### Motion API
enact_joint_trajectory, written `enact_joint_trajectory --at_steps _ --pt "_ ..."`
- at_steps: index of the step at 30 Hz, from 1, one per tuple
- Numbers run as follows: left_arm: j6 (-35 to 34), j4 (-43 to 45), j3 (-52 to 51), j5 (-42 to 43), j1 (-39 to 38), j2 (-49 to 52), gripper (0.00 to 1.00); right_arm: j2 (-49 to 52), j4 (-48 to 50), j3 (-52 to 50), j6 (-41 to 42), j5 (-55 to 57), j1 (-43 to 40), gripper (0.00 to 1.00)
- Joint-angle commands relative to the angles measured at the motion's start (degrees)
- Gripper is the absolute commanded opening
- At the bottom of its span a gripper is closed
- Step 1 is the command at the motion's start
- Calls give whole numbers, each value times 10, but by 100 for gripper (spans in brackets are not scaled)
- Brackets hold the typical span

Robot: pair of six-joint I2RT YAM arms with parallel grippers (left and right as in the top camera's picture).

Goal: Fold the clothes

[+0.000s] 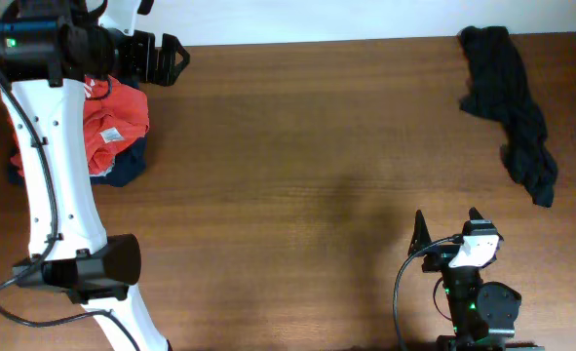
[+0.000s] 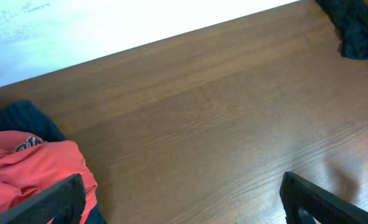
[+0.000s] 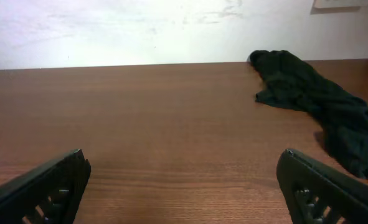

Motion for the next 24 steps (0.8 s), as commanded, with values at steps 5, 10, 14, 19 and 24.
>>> enact_joint_trajectory --at_steps 5,10,14,19,24 --pt "5 1 6 2 1 -16 99 -7 -5 -3 5 11 5 99" --pt "5 1 6 2 1 -16 99 -7 -5 -3 5 11 5 99" --pt "5 1 6 2 1 -16 99 -7 -5 -3 5 11 5 98" --pt "-3 -6 6 5 6 -20 99 -7 -5 -3 5 11 5 98" --pt "-2 -23 6 5 4 -47 99 -7 -5 -3 5 11 5 99"
